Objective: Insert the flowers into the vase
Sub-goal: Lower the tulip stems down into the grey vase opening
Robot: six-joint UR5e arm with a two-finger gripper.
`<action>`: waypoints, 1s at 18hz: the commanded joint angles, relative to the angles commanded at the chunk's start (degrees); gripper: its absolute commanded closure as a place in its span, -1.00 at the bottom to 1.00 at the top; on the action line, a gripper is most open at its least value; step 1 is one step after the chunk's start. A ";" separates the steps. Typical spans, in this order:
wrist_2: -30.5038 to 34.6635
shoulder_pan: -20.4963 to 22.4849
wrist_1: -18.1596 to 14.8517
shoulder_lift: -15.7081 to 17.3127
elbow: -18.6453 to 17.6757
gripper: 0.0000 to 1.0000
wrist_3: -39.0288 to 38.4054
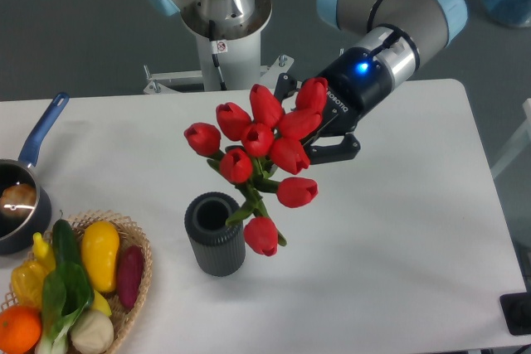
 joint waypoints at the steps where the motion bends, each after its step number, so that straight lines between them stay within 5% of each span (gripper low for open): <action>1: -0.35 -0.09 0.09 -0.09 0.00 1.00 0.00; 18: -4.22 -1.58 -0.09 -3.08 -3.69 1.00 4.39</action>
